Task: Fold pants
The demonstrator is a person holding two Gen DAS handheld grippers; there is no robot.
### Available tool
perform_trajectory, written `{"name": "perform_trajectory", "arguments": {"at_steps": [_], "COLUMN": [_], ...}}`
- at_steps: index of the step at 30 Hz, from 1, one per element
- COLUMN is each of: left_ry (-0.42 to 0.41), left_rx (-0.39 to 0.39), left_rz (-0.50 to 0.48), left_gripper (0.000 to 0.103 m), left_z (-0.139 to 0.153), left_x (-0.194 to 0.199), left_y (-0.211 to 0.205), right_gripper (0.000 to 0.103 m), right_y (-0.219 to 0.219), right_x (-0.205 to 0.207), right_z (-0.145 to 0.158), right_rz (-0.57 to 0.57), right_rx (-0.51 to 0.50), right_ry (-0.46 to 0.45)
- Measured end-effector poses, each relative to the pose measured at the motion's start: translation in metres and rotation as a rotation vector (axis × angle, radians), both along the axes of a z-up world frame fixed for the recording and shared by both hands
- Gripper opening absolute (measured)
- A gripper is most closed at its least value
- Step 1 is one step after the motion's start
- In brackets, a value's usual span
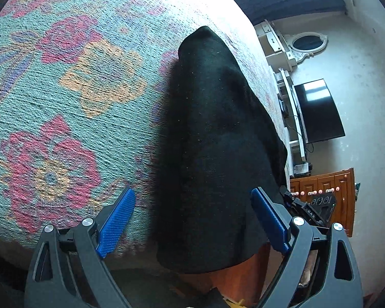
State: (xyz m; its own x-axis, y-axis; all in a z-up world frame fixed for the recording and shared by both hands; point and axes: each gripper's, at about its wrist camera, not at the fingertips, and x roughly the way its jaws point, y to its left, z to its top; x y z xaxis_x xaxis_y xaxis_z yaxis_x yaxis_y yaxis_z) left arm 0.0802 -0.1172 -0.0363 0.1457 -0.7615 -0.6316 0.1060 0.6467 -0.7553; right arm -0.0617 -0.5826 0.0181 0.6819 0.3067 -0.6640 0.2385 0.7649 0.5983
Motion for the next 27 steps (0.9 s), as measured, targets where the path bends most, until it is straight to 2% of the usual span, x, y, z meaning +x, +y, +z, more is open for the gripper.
{"name": "perform_trajectory", "arguments": {"at_steps": [2, 5, 6, 8, 10, 11, 15, 20, 21, 24, 27], "left_ry": [0.005, -0.006, -0.01, -0.013, -0.011, -0.007, 0.004, 0.031, 0.032, 0.002, -0.03], "left_rx": [0.0, 0.009, 0.008, 0.004, -0.006, -0.017, -0.056, -0.1, -0.111, -0.083, -0.072], "left_rz": [-0.007, -0.017, -0.018, -0.023, -0.025, -0.022, -0.001, -0.007, -0.016, -0.031, -0.055], "left_gripper": [0.09, 0.09, 0.09, 0.09, 0.09, 0.09, 0.09, 0.09, 0.09, 0.091, 0.093], "left_z": [-0.002, -0.004, -0.003, -0.003, -0.005, -0.006, -0.01, -0.01, -0.011, -0.013, -0.012], "left_x": [0.002, 0.002, 0.001, 0.001, 0.002, 0.003, 0.002, -0.002, -0.003, -0.004, -0.003], "left_y": [-0.003, -0.005, -0.005, -0.004, -0.002, -0.001, 0.008, 0.005, 0.002, -0.002, -0.003], "right_gripper": [0.007, 0.009, 0.014, 0.029, 0.065, 0.07, 0.072, 0.078, 0.081, 0.081, 0.053], "right_y": [-0.006, -0.017, -0.019, -0.025, -0.033, -0.038, -0.04, -0.033, -0.031, -0.023, -0.016], "right_x": [-0.002, -0.006, -0.008, -0.011, -0.016, -0.019, -0.023, -0.021, -0.019, -0.018, -0.017], "right_z": [-0.005, -0.013, -0.012, -0.008, -0.01, -0.014, -0.04, -0.053, -0.054, -0.055, -0.054], "right_rz": [-0.016, -0.05, -0.063, -0.066, -0.086, -0.089, -0.056, 0.003, 0.016, 0.031, 0.047], "right_rx": [0.017, 0.099, 0.099, 0.109, 0.154, 0.194, 0.326, 0.466, 0.481, 0.442, 0.361], "right_ry": [0.007, 0.007, 0.004, -0.003, -0.003, 0.0, 0.038, -0.017, -0.02, -0.033, 0.002]}}
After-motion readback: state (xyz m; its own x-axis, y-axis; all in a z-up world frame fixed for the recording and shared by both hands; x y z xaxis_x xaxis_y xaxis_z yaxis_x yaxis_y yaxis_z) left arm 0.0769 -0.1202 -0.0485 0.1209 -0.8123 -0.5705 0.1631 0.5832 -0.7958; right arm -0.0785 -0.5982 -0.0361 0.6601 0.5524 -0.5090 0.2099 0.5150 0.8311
